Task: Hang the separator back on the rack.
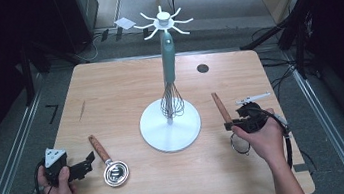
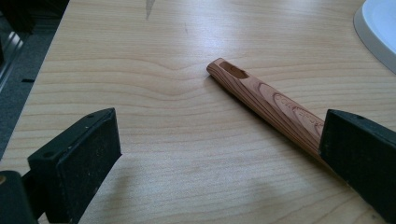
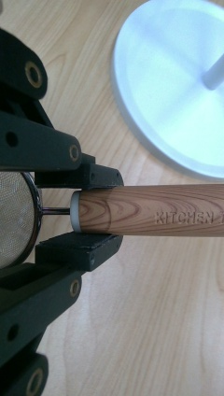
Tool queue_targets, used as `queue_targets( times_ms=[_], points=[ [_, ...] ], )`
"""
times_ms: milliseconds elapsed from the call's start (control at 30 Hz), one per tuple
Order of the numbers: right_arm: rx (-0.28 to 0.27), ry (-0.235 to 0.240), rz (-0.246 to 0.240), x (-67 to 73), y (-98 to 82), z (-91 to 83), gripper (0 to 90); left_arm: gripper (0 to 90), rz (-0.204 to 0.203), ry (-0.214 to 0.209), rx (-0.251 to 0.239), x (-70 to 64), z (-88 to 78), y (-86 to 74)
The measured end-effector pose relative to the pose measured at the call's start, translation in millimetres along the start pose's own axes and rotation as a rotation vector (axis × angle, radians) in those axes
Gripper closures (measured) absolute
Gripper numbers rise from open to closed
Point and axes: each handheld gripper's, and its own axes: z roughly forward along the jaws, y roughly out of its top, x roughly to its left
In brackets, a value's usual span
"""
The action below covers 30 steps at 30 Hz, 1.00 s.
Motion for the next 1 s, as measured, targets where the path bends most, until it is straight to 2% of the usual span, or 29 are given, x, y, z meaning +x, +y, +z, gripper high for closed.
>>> queue_targets(
  times_ms=[200, 233, 300, 400, 533, 633, 667, 733, 767, 800, 833, 1000],
  points=[
    [-0.117, -0.002, -0.013, 4.1, -2.4, -4.9, 71.1, 0.0, 0.001, 0.0, -0.001, 0.1, 0.1, -0.1],
    [-0.117, -0.002, -0.013, 4.1, -2.4, -4.9, 71.1, 0.0, 0.001, -0.001, 0.0, 0.1, 0.1, 0.0],
    [-0.155, -0.002, -0.028, 7.8, -3.0, -6.1, 71.1, 0.0, 0.0, -0.001, 0.0, 0.1, 0.1, 0.0],
    [-0.18, 0.008, -0.035, 10.1, -3.2, -7.4, 71.0, 0.0, 0.001, 0.0, -0.001, 0.0, 0.1, -0.1],
    [-0.249, 0.004, -0.057, 18.2, -3.1, -11.1, 71.1, 0.0, 0.003, 0.002, 0.001, -0.1, -0.1, 0.0],
    [-0.278, 0.007, -0.065, 21.6, -2.9, -12.5, 71.1, 0.0, 0.004, 0.0, 0.001, -0.1, 0.0, 0.0],
    [-0.315, 0.014, -0.08, 25.5, -2.4, -14.3, 71.1, 0.0, 0.005, 0.001, 0.003, -0.2, -0.1, 0.1],
    [-0.329, 0.018, -0.082, 26.9, -2.2, -14.8, 71.1, 0.0, 0.005, 0.001, 0.002, -0.2, -0.1, 0.0],
    [-0.363, 0.04, -0.089, 30.8, -1.3, -16.9, 71.1, 0.0, 0.005, 0.002, 0.003, -0.3, -0.2, 0.1],
    [-0.363, 0.04, -0.089, 30.8, -1.3, -16.9, 71.1, 0.0, 0.006, 0.002, 0.003, -0.3, -0.2, 0.1],
    [-0.386, 0.067, -0.088, 34.4, -0.2, -18.4, 71.1, 0.0, 0.004, 0.002, 0.002, -0.4, -0.1, 0.1],
    [-0.44, 0.083, -0.113, 41.6, 2.1, -21.5, 71.1, 0.0, 0.004, 0.002, 0.001, -0.4, -0.1, 0.1]
  ],
)
